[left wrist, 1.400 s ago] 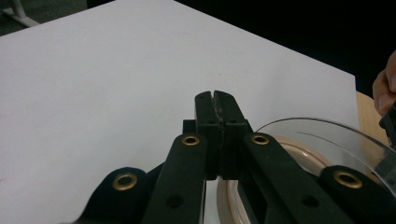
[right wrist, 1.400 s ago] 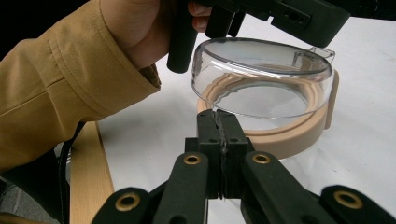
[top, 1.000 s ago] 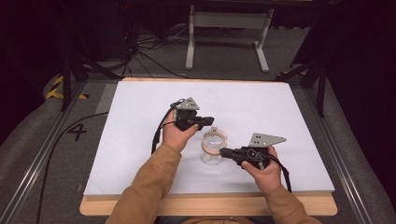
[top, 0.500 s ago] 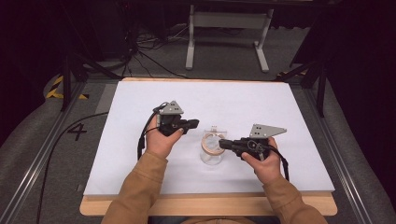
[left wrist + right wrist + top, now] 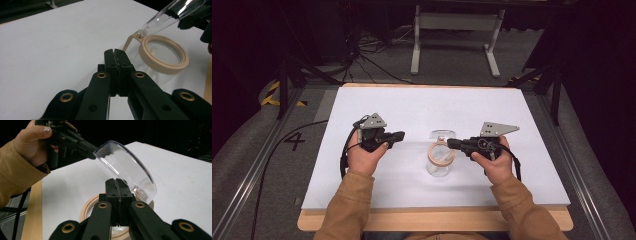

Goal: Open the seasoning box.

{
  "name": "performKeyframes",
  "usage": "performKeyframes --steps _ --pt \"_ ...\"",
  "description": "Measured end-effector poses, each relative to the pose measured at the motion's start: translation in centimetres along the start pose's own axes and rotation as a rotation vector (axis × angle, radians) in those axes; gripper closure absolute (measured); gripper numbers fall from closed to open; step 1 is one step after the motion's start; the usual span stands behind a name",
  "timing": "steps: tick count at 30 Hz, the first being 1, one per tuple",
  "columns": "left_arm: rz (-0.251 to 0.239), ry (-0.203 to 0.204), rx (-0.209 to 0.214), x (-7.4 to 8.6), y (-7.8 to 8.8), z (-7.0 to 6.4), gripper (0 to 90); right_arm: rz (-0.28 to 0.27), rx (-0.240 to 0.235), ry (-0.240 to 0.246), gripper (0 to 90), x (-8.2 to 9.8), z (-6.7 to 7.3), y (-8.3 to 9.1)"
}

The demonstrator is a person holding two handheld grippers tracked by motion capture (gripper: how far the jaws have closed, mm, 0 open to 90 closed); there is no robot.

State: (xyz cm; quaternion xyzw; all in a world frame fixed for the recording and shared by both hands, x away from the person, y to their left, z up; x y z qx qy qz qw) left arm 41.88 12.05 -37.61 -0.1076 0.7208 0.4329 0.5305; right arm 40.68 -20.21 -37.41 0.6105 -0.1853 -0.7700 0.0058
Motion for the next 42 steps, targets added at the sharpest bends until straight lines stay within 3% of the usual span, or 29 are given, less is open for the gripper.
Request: performKeyframes --steps 10,14,18,23,31,32,37,40,42 --pt "0.033 0.028 -0.027 1.4 1.2 1.0 89.0 -0.005 0.011 -0.019 90.0 -0.3 -1.6 -0.1" --pt "0.050 0.045 -0.033 1.7 1.4 1.1 89.0 0.011 0.044 -0.006 90.0 -0.1 -2.2 -0.2" --pt "0.046 0.044 -0.029 1.7 1.2 1.0 88.8 0.022 0.082 0.018 90.0 -0.1 -2.3 0.0" --pt "0.049 0.025 -0.023 1.7 1.1 0.9 88.9 0.013 0.086 0.013 90.0 -0.2 -2.3 0.2" --pt "0.043 0.031 -0.011 1.2 1.3 0.7 87.4 0.018 0.077 0.020 90.0 -0.6 -2.0 0.4" --pt "0.044 0.017 -0.008 1.1 1.4 0.7 87.4 0.020 0.079 0.028 89.8 -0.7 -1.9 0.5" --pt "0.064 -0.017 -0.003 0.6 1.8 0.4 85.1 0.037 0.098 0.052 81.1 -1.5 -1.7 1.9" --pt "0.101 -0.030 -0.005 0.3 1.9 0.5 81.8 0.058 0.123 0.059 73.1 -1.8 -1.7 3.1" --pt "0.115 -0.024 -0.010 0.3 2.0 0.5 80.9 0.058 0.129 0.063 71.5 -1.9 -1.7 3.4"
Point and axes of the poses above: each handheld gripper's, and its own axes: y roughly backward along the jaws, x roughly out of its underside, z roughly to its left, the point moved 2 cm from there along -y, roughly forward along the jaws, and after that the axes turned 11 degrees about -x, right-handed, at the moved point
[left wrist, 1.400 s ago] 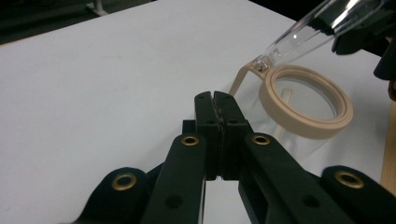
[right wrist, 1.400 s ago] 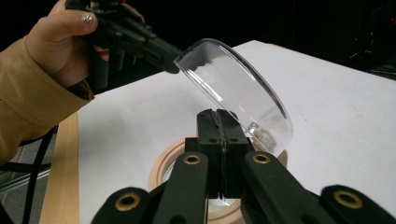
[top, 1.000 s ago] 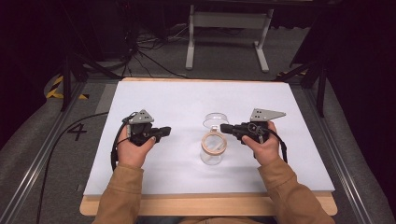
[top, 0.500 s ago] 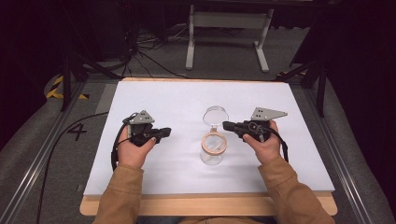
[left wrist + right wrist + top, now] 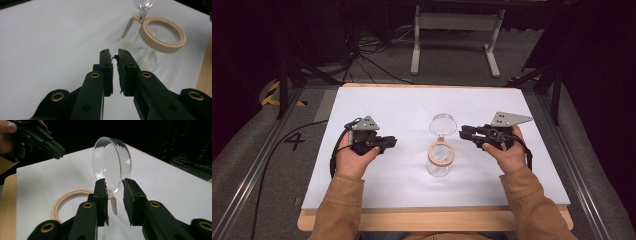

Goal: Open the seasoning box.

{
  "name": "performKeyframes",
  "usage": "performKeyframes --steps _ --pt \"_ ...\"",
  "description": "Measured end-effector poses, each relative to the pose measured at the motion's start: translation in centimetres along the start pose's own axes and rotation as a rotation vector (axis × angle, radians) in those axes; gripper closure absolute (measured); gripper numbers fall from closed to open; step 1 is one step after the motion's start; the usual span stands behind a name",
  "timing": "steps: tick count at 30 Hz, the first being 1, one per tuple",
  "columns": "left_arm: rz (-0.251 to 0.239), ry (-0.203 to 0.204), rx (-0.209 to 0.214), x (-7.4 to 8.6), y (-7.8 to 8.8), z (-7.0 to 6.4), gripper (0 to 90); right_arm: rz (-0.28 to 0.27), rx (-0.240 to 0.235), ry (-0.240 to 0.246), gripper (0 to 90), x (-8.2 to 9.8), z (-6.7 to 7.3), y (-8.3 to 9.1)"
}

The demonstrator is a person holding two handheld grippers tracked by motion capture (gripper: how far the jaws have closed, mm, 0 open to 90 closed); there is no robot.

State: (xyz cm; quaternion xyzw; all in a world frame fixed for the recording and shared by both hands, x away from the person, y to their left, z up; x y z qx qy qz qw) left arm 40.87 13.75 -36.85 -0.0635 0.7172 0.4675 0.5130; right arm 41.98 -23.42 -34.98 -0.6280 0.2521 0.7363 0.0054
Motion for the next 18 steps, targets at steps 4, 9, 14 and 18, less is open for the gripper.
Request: performKeyframes --steps 4,9,14,18 --pt "0.024 0.003 -0.007 0.1 0.7 0.7 77.8 0.022 0.018 -0.003 62.6 -0.1 -0.4 1.5" --pt "0.038 0.043 -0.032 0.5 0.9 1.8 75.3 0.059 0.066 -0.024 56.7 0.7 -1.5 3.1" --pt "0.059 0.062 -0.065 0.9 0.6 2.8 73.6 0.067 0.104 -0.075 53.2 1.6 -2.7 4.4" --pt "0.127 0.073 -0.131 2.0 -0.9 4.0 72.2 0.075 0.162 -0.136 49.5 3.1 -4.4 5.5"
Point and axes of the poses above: each handheld gripper's, and its own axes: y roughly backward along the jaws, x roughly out of its underside, z roughly to its left, the point moved 2 cm from there along -y, roughly forward along the jaws, and after that the axes turned 11 degrees about -x, right-handed, at the moved point
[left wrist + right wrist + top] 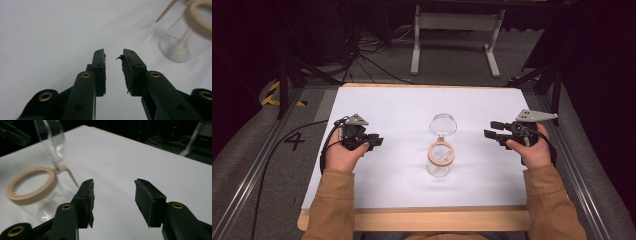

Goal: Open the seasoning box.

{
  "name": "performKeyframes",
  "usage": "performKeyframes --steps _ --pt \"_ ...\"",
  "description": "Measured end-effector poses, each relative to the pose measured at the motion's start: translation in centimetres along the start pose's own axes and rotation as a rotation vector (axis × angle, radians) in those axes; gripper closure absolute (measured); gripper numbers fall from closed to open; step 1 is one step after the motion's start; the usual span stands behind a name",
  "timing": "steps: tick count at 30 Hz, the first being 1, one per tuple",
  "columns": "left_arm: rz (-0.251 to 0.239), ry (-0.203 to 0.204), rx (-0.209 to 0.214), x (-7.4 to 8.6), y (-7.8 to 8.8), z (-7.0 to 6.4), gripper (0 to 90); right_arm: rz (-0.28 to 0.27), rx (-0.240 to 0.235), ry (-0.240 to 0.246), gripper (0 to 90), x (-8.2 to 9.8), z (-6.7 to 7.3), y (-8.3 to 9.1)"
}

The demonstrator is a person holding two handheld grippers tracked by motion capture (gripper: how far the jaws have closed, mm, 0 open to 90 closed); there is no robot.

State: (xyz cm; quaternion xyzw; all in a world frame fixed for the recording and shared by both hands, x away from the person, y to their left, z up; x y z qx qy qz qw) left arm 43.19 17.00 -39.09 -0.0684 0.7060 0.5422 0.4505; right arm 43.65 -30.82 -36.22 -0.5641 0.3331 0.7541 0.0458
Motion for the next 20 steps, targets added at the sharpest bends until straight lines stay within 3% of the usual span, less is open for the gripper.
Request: performKeyframes --steps 7,12,14,20 --pt "0.015 0.032 0.023 0.7 -1.9 0.9 71.0 0.113 0.123 -0.028 48.0 2.8 -2.6 -0.4" --pt "0.026 0.045 0.027 1.0 -2.8 1.2 68.5 0.122 0.115 -0.075 48.0 4.0 -3.4 -0.9" --pt "0.045 0.052 0.033 1.2 -3.2 1.2 68.2 0.115 0.093 -0.115 48.1 4.8 -3.7 -1.5" --pt "0.050 0.047 0.063 1.3 -3.6 1.0 62.3 0.174 0.094 -0.107 48.2 5.8 -3.9 -2.9"
Point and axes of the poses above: each handheld gripper's, and its own axes: y roughly backward along the jaws, x roughly out of its underside, z roughly to its left, the point moved 2 cm from there along -y, roughly forward along the jaws, and after that the axes turned 11 degrees about -x, right-handed, at the moved point
